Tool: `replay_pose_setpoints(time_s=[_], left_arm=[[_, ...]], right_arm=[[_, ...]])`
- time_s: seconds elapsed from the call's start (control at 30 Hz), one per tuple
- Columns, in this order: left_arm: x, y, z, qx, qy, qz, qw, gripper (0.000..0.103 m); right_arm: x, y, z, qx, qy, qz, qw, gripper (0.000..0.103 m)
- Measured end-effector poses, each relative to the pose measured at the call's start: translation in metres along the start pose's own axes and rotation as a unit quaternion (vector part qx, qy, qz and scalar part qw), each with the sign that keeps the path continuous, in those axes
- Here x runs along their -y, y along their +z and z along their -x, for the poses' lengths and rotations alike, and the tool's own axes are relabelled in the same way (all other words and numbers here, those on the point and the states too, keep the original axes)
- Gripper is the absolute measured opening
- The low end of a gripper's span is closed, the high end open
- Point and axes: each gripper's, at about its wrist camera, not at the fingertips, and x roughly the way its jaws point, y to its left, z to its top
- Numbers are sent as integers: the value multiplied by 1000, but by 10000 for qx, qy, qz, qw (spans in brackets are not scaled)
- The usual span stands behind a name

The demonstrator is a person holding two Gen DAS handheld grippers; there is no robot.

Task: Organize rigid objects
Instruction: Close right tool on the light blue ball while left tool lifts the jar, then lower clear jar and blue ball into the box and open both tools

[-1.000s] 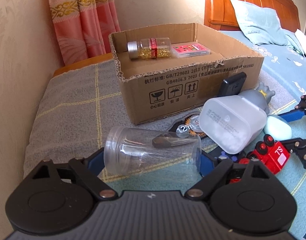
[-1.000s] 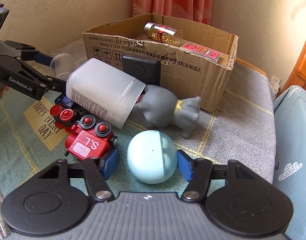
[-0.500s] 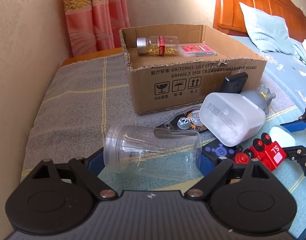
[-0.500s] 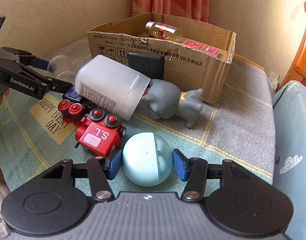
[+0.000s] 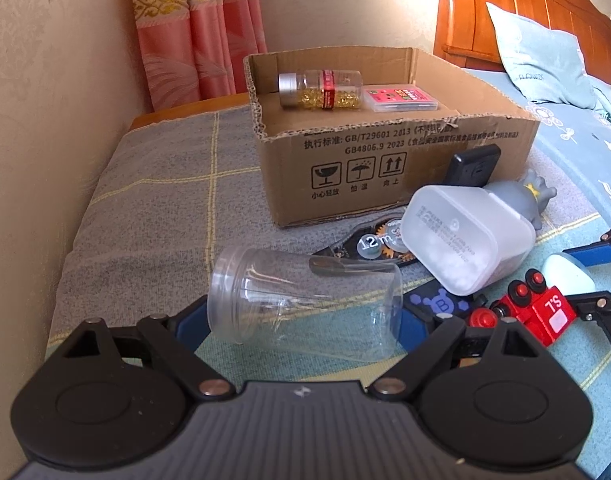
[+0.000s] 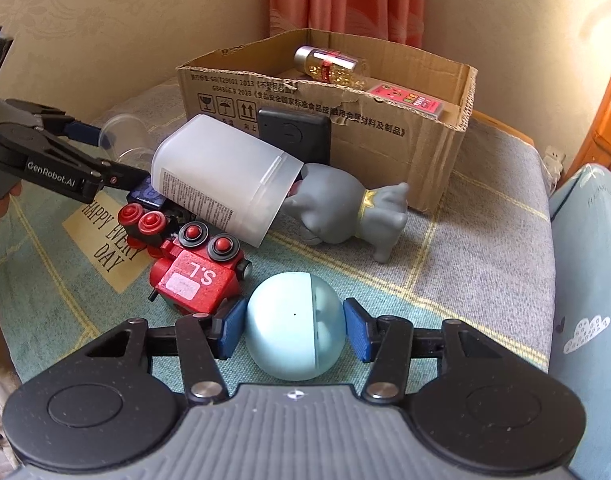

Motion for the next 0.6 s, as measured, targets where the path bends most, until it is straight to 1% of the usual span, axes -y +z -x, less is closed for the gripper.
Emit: replay_pose_setpoints(time_s=[0.17, 0.4, 0.53, 0.6], left_arm=[[0, 4, 5, -104, 8, -55, 9999, 90], [3, 8, 19, -266, 70, -241, 9993, 90], [2, 15, 31, -283, 20, -255, 9993, 90], [1, 20, 38, -221, -88, -187, 9995, 90]], right_arm=[[2, 1, 2, -89, 17, -108, 9999, 58], [-3, 3, 8, -189, -86, 138, 9997, 58], [-2, 5, 17, -204, -70, 253, 9994, 58], [-2, 7, 21, -217, -45, 327, 9992, 58]])
